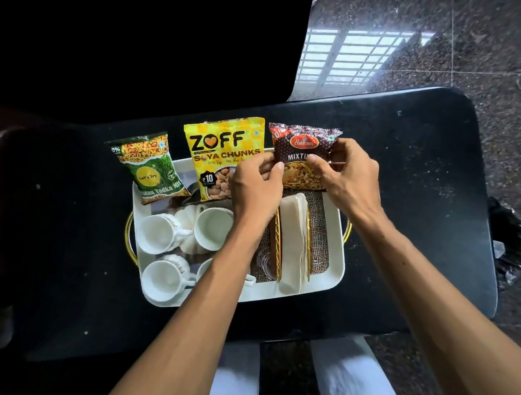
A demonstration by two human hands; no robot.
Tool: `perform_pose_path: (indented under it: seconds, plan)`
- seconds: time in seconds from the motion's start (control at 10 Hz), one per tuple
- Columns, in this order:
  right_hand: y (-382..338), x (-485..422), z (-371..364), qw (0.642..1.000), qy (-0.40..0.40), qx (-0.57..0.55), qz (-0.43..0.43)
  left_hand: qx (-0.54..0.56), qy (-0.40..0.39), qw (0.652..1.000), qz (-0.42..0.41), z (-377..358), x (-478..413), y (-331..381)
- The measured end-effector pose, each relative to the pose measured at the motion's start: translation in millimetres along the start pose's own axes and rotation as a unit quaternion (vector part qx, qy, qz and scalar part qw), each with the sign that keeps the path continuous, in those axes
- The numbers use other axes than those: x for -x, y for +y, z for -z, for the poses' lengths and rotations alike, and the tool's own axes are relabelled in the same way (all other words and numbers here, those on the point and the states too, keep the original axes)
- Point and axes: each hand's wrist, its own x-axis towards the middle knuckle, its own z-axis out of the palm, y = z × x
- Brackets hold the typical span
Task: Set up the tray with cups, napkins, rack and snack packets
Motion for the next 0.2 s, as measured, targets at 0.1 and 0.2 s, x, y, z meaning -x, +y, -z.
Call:
perform_pose_path:
  seconds: [0.1, 0.2]
  plan:
    - [-0.3, 2.0, 4.2, 1.0, 0.02, 0.02, 0.014, -0.011, 0.0, 1.0, -0.005, 5.1, 3.6, -2.1]
    - [-5.3, 17.4, 8.2, 0.989, 0.079, 0.097, 0.082, -0.034, 0.013, 0.999, -0.032, 15.5, 15.5, -2.1]
